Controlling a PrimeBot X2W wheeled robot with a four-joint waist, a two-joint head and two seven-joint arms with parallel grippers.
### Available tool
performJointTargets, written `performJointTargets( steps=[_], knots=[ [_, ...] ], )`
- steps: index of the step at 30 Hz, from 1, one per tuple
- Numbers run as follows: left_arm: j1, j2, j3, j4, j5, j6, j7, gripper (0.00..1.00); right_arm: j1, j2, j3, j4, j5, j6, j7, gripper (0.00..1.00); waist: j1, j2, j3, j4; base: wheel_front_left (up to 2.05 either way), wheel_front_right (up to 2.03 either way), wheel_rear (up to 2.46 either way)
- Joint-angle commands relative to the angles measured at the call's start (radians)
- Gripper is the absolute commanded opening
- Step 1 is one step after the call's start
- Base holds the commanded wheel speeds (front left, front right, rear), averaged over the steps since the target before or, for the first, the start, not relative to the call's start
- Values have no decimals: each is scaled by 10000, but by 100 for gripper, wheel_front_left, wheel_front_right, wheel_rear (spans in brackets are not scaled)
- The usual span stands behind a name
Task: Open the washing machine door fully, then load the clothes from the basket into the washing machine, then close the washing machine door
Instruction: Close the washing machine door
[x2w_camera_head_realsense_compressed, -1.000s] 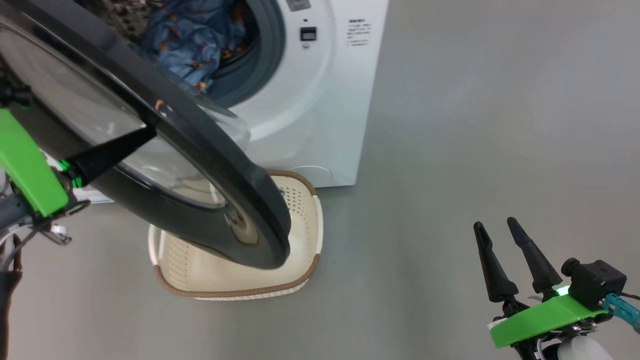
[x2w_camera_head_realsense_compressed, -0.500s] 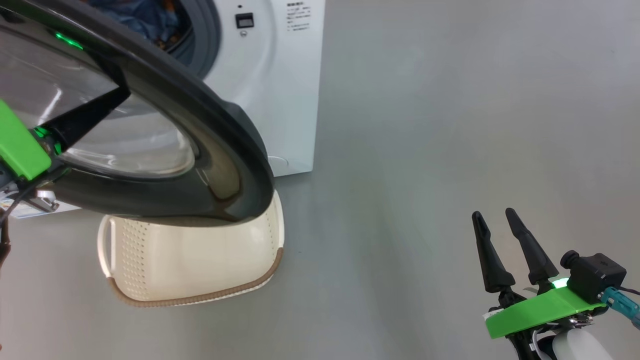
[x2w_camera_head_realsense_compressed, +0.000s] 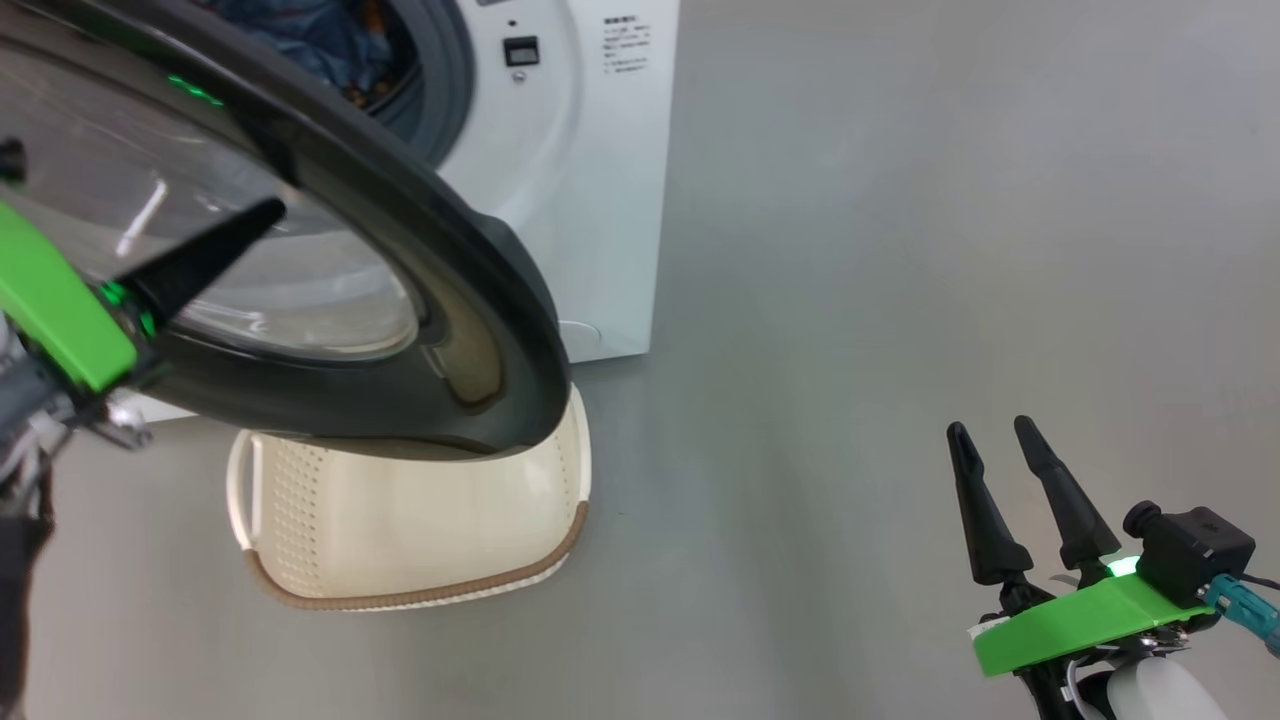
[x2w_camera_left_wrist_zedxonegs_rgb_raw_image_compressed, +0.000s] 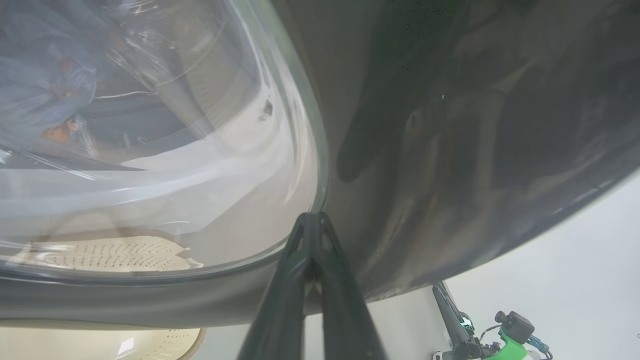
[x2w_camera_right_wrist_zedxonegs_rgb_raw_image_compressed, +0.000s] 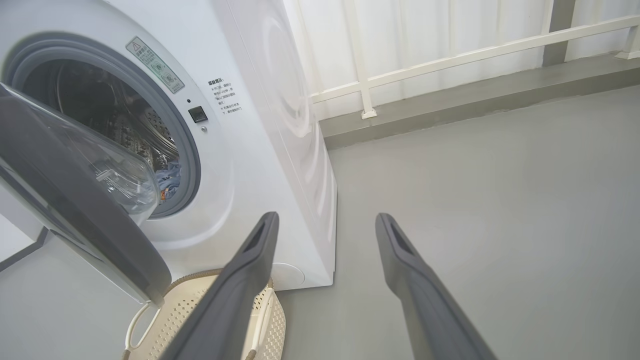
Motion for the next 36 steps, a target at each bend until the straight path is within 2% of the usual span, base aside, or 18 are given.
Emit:
performJointTargets(
  steps=[1,8,12,13,16,17,18,19,20,22,36],
  knots=[
    [66,433,382,-349,-128,-52,-99,0,-121,-189,133,-209,-108,52,-80,100,0,-1,-135,156,0,0,0],
    [1427,512,403,-703,-243,-52,-812,0,-5,-308,145,-212,-97,52,-80,100,0,-1,-335,463,0,0,0],
    [2229,538,425,-876,-331,-52,-1288,13,51,-367,130,-227,-95,52,-80,100,0,-1,-380,584,0,0,0],
    [2398,547,407,-898,-321,-52,-1414,24,70,-389,126,-232,-95,52,-80,100,0,-1,-383,619,0,0,0],
    [2878,520,333,-951,-373,-52,-1756,39,131,-456,116,-231,-89,52,-80,100,0,-1,-417,724,0,0,0],
    [3027,530,293,-963,-340,-52,-1893,49,143,-474,109,-232,-85,52,-80,100,0,-1,-426,754,0,0,0],
    [3170,510,259,-956,-332,-52,-2045,65,152,-491,100,-232,-82,52,-80,100,0,-1,-435,785,0,0,0],
    [3170,510,259,-956,-332,-52,-2045,65,152,-491,100,-232,-82,52,-80,100,0,-1,-435,785,0,0,0],
    [3308,464,229,-939,-361,-52,-2193,80,162,-508,96,-229,-81,52,-80,100,0,-1,-461,817,0,0,0],
    [3584,440,124,-874,-323,-52,-2483,100,182,-539,105,-219,-80,52,-80,100,0,-1,-496,869,0,0,0],
    [4876,2,-983,315,78,-52,-5113,100,383,-703,210,-127,-47,52,-80,100,0,-1,-897,1236,0,0,0]
  ],
)
